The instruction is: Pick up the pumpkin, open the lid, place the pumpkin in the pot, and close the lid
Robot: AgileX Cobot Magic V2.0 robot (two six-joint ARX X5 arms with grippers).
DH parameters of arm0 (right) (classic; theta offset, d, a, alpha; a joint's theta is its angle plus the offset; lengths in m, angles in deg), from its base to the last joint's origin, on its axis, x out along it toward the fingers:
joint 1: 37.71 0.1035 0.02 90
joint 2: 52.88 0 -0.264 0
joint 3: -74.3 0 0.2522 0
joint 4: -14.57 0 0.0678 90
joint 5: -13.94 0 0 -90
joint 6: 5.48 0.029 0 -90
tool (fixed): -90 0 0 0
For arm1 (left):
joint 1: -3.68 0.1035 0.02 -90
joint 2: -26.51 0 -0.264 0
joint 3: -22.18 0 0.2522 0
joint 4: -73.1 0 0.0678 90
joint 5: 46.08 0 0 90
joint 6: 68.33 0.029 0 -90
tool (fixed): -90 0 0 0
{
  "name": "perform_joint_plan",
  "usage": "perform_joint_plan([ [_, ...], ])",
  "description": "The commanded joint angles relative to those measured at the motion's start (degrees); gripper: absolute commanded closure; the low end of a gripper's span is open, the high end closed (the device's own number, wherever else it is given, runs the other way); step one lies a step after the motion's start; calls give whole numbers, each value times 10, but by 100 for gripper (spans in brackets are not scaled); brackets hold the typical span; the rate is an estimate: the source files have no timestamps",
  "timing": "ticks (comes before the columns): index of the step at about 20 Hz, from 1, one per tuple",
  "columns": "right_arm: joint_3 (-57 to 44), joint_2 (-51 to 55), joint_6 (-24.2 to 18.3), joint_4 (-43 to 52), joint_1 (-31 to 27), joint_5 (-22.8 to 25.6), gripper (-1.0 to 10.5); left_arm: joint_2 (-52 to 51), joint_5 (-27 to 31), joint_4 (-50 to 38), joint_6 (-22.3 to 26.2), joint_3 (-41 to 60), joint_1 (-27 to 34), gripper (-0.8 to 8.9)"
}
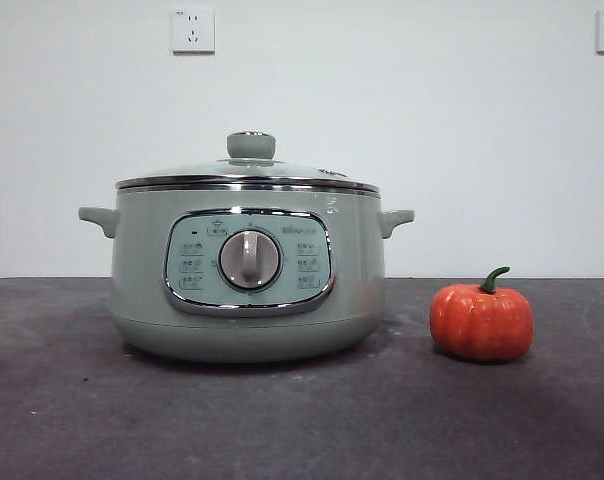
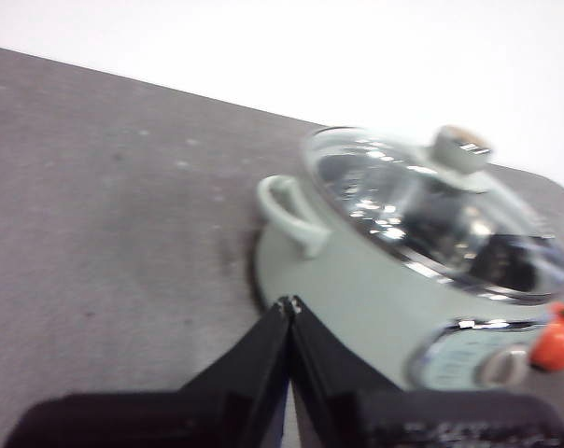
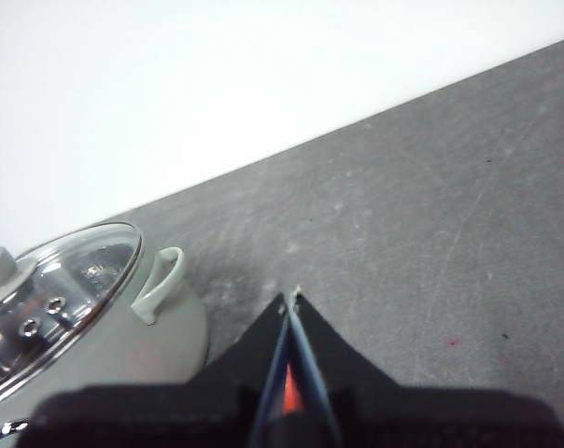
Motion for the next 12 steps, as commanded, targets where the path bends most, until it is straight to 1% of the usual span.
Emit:
perform_joint_plan([
  [1,61,-39,-43,-34,1,-31,959,28,-27,18,5,-51,2,821],
  [6,174,-127,-100,-126,1,-125,958,104,-81,88,66,-153,2,821],
  [10,267,-198,-161,-221,1,-211,958,163,-143,151,124,-225,2,821],
  [12,308,-230,-190,-269,2,-241,958,188,-171,184,149,-256,2,822],
])
